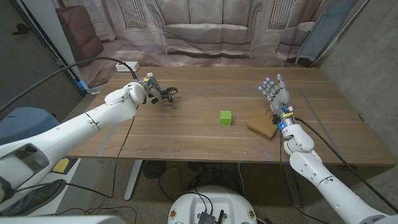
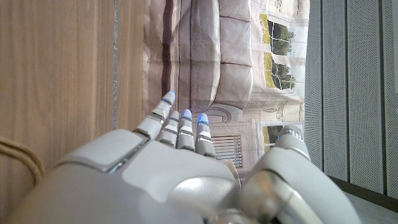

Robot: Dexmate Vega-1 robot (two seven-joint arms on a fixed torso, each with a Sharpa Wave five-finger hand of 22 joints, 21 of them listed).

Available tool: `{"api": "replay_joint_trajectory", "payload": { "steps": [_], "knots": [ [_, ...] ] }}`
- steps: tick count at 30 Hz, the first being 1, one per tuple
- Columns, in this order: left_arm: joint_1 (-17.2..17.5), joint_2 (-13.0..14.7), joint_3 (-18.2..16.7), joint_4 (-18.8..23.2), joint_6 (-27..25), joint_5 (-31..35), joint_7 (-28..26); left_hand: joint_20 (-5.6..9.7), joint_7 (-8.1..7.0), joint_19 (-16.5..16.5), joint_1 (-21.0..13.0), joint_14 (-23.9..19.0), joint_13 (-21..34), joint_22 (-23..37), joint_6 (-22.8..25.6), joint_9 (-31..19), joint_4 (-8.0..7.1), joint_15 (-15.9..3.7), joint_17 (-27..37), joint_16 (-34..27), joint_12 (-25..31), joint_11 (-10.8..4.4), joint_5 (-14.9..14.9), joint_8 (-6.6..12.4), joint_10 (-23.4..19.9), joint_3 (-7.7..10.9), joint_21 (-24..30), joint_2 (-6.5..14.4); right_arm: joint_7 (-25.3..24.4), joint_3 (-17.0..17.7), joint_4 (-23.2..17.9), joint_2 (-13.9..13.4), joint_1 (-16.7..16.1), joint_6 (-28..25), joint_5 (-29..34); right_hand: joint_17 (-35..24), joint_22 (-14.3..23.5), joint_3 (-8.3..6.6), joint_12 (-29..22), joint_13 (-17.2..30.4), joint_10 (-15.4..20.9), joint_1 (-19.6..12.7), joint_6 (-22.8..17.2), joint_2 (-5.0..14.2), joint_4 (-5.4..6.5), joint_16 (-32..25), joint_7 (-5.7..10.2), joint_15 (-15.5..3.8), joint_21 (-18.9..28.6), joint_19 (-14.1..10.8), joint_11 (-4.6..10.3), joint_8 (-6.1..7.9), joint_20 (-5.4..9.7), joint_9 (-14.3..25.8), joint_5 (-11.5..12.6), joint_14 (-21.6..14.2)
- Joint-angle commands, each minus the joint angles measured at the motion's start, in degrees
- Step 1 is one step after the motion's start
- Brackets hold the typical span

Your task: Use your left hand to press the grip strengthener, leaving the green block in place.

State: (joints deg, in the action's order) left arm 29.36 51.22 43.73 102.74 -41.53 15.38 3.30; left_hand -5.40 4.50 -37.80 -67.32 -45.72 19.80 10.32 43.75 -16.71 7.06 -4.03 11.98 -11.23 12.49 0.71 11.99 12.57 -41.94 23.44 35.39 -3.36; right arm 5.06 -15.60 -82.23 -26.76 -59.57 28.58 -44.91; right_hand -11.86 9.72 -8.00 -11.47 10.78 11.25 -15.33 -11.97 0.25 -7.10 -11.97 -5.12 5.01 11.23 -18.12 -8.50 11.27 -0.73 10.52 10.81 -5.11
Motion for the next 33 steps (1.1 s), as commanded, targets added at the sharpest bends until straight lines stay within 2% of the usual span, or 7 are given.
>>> {"api": "replay_joint_trajectory", "payload": {
  "steps": [1,16,27,33],
  "knots": [
    [0.83,0.01,-0.69,-2.55,5.56,1.25,0.47,4.70,0.19,-3.79,-6.09,0.44,-0.06,0.22,0.08,-0.18,-0.72,0.37,0.14,-0.02,-0.18,-0.17,-0.38,0.02,0.55,-0.25,-0.12,8.16,-0.15,0.06,0.24,0.21,-0.13,-0.13,-0.33,-0.10,0.13,0.29,0.06,0.23,0.48,-0.26,-0.29,0.54,-0.09,0.06,-0.13,0.10,-0.11,-0.45,0.26,-0.09,-0.10,0.26,0.01,-0.35],
    [2.30,-0.35,-1.77,-4.51,8.12,3.37,-0.55,4.40,0.26,-2.71,-2.00,1.84,-0.64,0.17,0.07,0.39,-1.82,1.00,-0.10,-0.01,-0.53,0.25,-1.09,-0.37,0.97,-2.13,-0.38,6.66,0.17,-0.12,0.59,0.26,0.07,0.01,-0.12,-0.09,0.13,0.27,0.07,0.23,0.48,-0.40,-0.30,0.64,-0.14,0.05,-0.11,0.11,-0.12,-0.45,0.16,-0.09,-0.07,0.26,0.01,-0.40],
    [2.65,-0.78,-2.04,-6.37,10.72,4.76,-0.89,4.23,-0.21,-1.01,2.73,3.61,-1.23,0.11,0.25,1.03,-3.25,1.59,-0.25,0.03,-0.69,0.24,-1.64,-0.62,1.35,-4.54,-1.10,5.06,0.27,-0.12,0.83,0.40,-0.01,-0.18,-0.48,-0.09,0.13,0.24,0.06,0.23,0.52,-0.48,-0.33,0.74,-0.16,0.06,-0.16,0.09,-0.11,-0.48,0.18,-0.08,-0.06,0.26,0.01,-0.42],
    [2.51,-1.29,-2.02,-7.33,11.42,5.16,-0.41,4.36,-0.21,-1.19,3.53,3.24,-1.40,0.10,0.76,1.22,-3.34,1.33,-0.39,-0.20,-0.52,0.08,-1.68,-0.50,0.91,-4.96,-1.08,4.66,0.23,-0.05,0.80,0.35,-0.09,-0.24,-0.53,-0.07,0.13,0.18,0.07,0.23,0.50,-0.61,-0.36,0.84,-0.21,0.08,-0.09,0.09,-0.11,-0.50,0.20,-0.07,-0.05,0.26,0.01,-0.40]
  ]
}}
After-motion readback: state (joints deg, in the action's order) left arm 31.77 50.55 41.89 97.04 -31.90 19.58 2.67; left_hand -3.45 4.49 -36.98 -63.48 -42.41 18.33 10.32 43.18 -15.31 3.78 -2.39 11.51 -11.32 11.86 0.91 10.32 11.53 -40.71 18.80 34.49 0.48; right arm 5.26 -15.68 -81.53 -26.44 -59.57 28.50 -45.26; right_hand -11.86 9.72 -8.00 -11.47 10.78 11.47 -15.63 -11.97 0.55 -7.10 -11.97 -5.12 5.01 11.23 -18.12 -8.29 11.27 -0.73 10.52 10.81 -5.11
